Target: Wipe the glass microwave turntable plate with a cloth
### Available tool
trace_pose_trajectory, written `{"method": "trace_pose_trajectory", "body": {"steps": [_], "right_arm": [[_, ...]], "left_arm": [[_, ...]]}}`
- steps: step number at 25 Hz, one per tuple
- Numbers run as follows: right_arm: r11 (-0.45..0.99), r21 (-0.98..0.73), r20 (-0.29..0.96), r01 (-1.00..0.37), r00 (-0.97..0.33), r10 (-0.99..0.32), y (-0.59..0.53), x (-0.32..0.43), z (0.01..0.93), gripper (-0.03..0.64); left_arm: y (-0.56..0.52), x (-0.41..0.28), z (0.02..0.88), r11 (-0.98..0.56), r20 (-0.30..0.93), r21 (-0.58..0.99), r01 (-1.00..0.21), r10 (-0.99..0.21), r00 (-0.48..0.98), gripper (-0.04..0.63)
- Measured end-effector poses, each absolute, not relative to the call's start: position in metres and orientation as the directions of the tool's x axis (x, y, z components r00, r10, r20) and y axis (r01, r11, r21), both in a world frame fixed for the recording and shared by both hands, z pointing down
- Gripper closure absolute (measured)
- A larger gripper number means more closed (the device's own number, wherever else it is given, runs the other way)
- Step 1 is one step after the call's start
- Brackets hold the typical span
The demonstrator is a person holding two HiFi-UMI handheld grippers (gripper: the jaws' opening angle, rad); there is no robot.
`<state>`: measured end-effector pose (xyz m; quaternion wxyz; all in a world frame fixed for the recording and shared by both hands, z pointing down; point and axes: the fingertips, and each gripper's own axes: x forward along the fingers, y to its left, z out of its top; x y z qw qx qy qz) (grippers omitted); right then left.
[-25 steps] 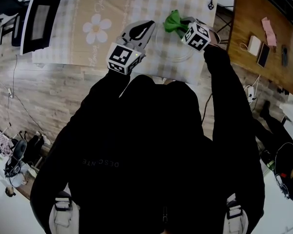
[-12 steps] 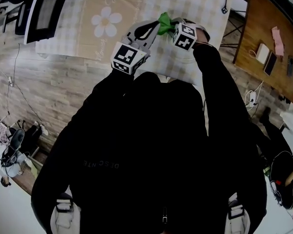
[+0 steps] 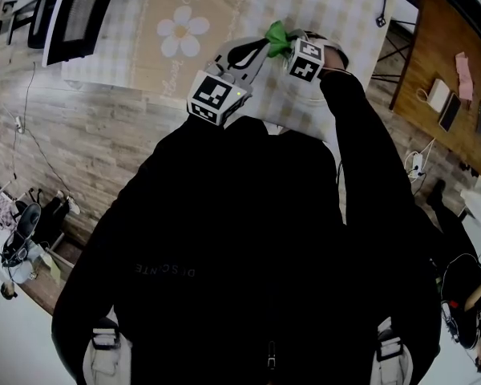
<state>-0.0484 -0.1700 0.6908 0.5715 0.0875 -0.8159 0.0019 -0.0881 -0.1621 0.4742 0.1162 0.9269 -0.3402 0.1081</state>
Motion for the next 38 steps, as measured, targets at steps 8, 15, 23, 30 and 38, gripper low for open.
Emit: {"method": "trace_pose_trajectory", "body": {"steps": [8,15,23,30,38], "right_arm": [[0.982,0.046,0.936,-0.183,-0.335,-0.106,-0.167,-0.036,0.692,0.489],[0.979,0.029,0.940,-0.203,-0.326,-0.096,-0.161,-0.008,0.693,0.489],[0.977,0.022,0.951,-0.213,-0.296,-0.086,-0.154,0.033,0.694,0.488],[0.969,0.025,0.958,-0.244,-0.270,-0.093,-0.146,0.071,0.694,0.488],[0.966,0.039,0.969,-0.255,-0.227,-0.099,-0.136,0.112,0.695,0.488]], "left_arm": [[-0.164,-0.072,0.478,-0.761,0.287,0.148,-0.631,-0.578,0.764,0.574],[-0.166,-0.050,0.477,-0.784,0.281,0.145,-0.603,-0.552,0.785,0.574],[-0.162,-0.031,0.480,-0.796,0.288,0.149,-0.587,-0.533,0.796,0.574],[-0.157,-0.016,0.478,-0.807,0.291,0.145,-0.572,-0.518,0.804,0.574],[-0.148,-0.004,0.478,-0.811,0.290,0.142,-0.567,-0.513,0.808,0.574]]}}
